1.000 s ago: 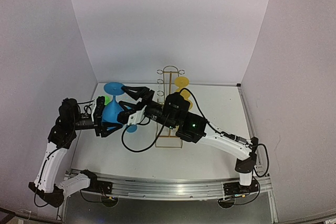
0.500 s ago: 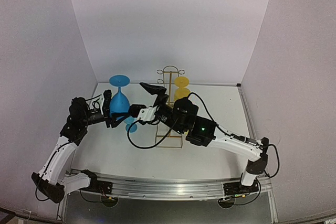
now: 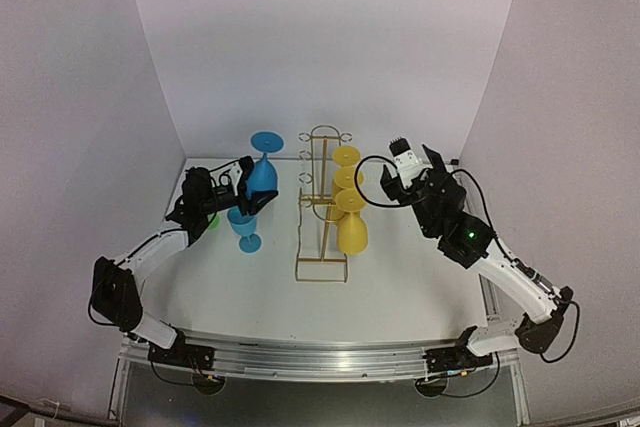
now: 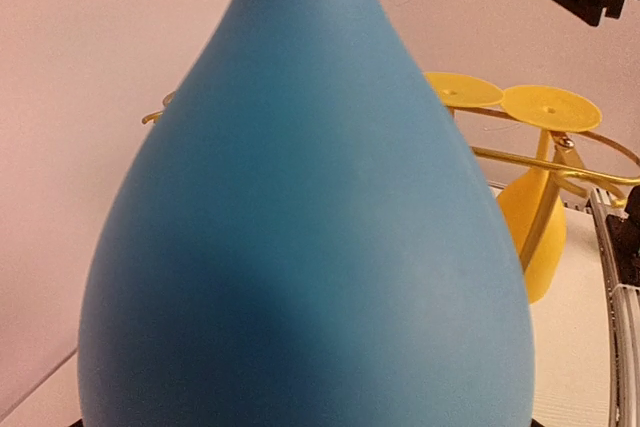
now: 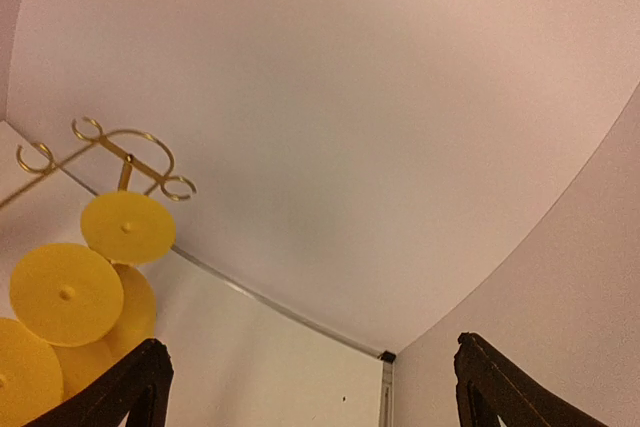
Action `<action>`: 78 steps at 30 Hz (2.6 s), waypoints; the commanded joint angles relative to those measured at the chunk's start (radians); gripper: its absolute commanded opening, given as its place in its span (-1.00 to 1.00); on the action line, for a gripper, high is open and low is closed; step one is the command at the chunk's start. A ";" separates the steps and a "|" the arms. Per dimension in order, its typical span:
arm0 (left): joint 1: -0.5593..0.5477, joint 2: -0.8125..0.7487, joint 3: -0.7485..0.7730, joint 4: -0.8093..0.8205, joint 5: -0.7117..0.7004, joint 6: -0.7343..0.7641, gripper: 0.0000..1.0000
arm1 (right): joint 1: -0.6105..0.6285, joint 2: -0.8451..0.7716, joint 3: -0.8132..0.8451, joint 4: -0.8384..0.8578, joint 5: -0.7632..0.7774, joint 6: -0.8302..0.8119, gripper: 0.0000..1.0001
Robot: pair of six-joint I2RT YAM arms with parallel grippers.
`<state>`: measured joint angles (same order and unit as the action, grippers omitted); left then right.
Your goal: Place the wine glass upside down on the wine glass rack
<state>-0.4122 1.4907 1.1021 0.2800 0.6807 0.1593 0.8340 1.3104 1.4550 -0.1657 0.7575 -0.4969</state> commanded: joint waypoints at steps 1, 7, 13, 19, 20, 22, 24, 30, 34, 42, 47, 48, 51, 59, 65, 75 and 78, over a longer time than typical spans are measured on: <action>-0.013 0.093 0.107 0.172 0.009 0.010 -0.02 | -0.105 -0.005 -0.084 -0.097 -0.100 0.197 0.87; -0.014 0.229 0.180 0.211 0.032 0.013 -0.03 | -0.195 -0.013 -0.167 -0.098 -0.191 0.238 0.87; -0.013 0.345 0.234 0.243 0.031 0.041 -0.04 | -0.261 -0.018 -0.218 -0.095 -0.240 0.257 0.87; -0.015 0.438 0.325 0.254 0.044 0.050 -0.05 | -0.295 -0.004 -0.252 -0.089 -0.271 0.273 0.87; -0.014 0.448 0.332 0.252 0.044 0.041 -0.05 | -0.300 -0.002 -0.257 -0.087 -0.274 0.276 0.87; -0.019 0.453 0.313 0.259 0.041 0.041 -0.05 | -0.309 -0.002 -0.267 -0.080 -0.278 0.277 0.87; -0.026 0.457 0.293 0.269 0.043 0.054 -0.05 | -0.312 -0.001 -0.275 -0.071 -0.280 0.273 0.87; -0.039 0.482 0.303 0.290 0.038 0.070 -0.05 | -0.319 0.005 -0.280 -0.058 -0.281 0.258 0.87; -0.044 0.496 0.312 0.272 0.039 0.082 -0.05 | -0.320 0.010 -0.279 -0.054 -0.289 0.251 0.87; -0.046 0.506 0.314 0.253 0.051 0.110 -0.06 | -0.320 0.005 -0.281 -0.052 -0.297 0.241 0.87; -0.058 0.512 0.315 0.247 0.051 0.140 -0.06 | -0.320 -0.005 -0.292 -0.052 -0.290 0.240 0.87; -0.060 0.517 0.320 0.241 0.051 0.147 -0.06 | -0.320 -0.007 -0.293 -0.052 -0.291 0.240 0.87; -0.066 0.533 0.333 0.225 0.048 0.162 -0.06 | -0.320 -0.019 -0.298 -0.052 -0.291 0.239 0.87; -0.067 0.558 0.328 0.236 0.050 0.161 -0.07 | -0.320 -0.045 -0.311 -0.052 -0.290 0.231 0.87; -0.068 0.567 0.318 0.244 0.056 0.145 0.04 | -0.320 -0.045 -0.318 -0.052 -0.289 0.228 0.87; -0.068 0.570 0.301 0.254 0.083 0.112 0.75 | -0.320 -0.031 -0.301 -0.052 -0.304 0.212 0.87; -0.068 0.561 0.291 0.257 0.077 0.114 0.84 | -0.320 -0.031 -0.297 -0.052 -0.307 0.212 0.87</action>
<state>-0.4778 2.0586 1.3941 0.5068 0.7406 0.2806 0.5174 1.2888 1.1423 -0.2401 0.4651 -0.2760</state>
